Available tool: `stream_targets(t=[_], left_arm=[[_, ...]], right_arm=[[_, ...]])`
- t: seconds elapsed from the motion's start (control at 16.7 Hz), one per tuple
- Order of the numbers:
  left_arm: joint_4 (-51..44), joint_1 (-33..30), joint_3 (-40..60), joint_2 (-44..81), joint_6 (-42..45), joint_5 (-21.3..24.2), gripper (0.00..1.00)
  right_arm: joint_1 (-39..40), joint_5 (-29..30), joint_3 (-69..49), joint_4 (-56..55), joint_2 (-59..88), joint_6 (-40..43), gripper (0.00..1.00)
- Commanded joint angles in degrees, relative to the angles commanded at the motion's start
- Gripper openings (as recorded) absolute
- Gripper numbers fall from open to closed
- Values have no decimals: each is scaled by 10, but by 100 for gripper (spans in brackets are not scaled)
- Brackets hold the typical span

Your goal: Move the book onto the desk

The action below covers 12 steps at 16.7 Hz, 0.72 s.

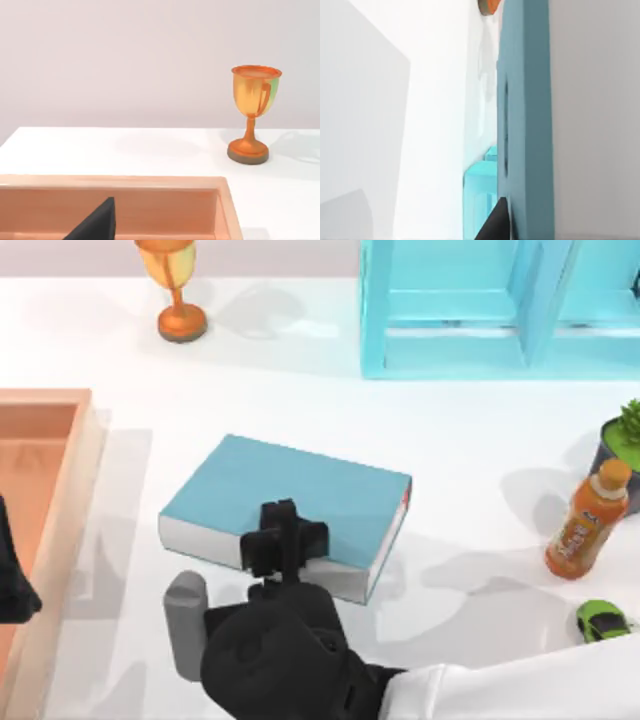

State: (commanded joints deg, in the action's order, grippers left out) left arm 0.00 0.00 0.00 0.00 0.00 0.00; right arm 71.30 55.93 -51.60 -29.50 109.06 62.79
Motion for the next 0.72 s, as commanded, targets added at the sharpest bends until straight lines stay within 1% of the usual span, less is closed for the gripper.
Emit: stream_targets(t=[0.54, 0.72], left_arm=[[0, 0, 0, 0, 0, 0, 100], [0, 0, 0, 0, 0, 0, 100]], right_arm=[[5, 5, 4, 7, -2, -9, 0], [5, 6, 8, -12, 13, -9, 0]])
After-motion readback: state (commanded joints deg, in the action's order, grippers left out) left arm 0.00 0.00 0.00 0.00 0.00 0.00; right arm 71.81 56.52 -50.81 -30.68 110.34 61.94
